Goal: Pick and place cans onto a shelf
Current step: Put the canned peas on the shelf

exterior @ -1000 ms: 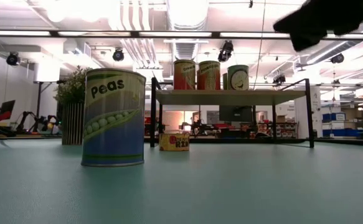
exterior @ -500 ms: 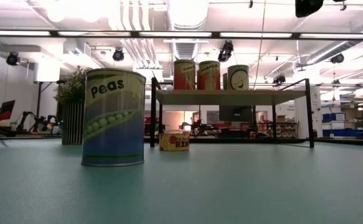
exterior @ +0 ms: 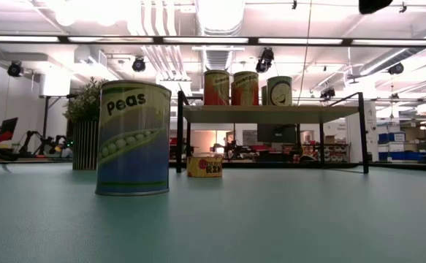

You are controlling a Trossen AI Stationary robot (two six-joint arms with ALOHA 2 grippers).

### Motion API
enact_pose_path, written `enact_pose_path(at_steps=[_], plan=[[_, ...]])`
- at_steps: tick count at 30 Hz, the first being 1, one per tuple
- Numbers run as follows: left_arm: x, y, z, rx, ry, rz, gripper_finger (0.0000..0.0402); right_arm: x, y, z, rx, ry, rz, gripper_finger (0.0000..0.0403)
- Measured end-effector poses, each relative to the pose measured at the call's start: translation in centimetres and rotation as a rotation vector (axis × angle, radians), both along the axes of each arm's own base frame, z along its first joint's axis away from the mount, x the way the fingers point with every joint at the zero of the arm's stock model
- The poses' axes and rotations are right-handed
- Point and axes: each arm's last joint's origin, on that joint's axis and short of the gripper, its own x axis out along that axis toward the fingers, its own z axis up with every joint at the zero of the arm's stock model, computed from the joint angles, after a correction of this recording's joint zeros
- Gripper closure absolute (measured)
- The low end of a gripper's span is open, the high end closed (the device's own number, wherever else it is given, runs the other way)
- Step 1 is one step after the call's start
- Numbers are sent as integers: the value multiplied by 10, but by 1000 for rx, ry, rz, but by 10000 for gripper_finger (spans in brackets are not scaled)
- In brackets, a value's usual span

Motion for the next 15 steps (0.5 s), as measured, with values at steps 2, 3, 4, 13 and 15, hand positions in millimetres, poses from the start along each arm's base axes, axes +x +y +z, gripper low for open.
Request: enact_pose_path(at_steps=[2, 3, 4, 13, 15], plan=[[7, -5, -12, 23, 43, 11, 122, -5, 2, 3, 4, -13, 23, 394], [11, -7, -20, 34, 63, 17, 122, -7, 2, 4, 2, -20, 35, 394], [15, -9, -27, 43, 78, 22, 122, -9, 3, 5, 0, -25, 46, 394], [22, -18, -65, 147, 208, 9, 122, -19, 6, 5, 3, -32, 90, 394], [22, -17, -61, 162, 189, 7, 122, -19, 6, 5, 2, -32, 90, 394]])
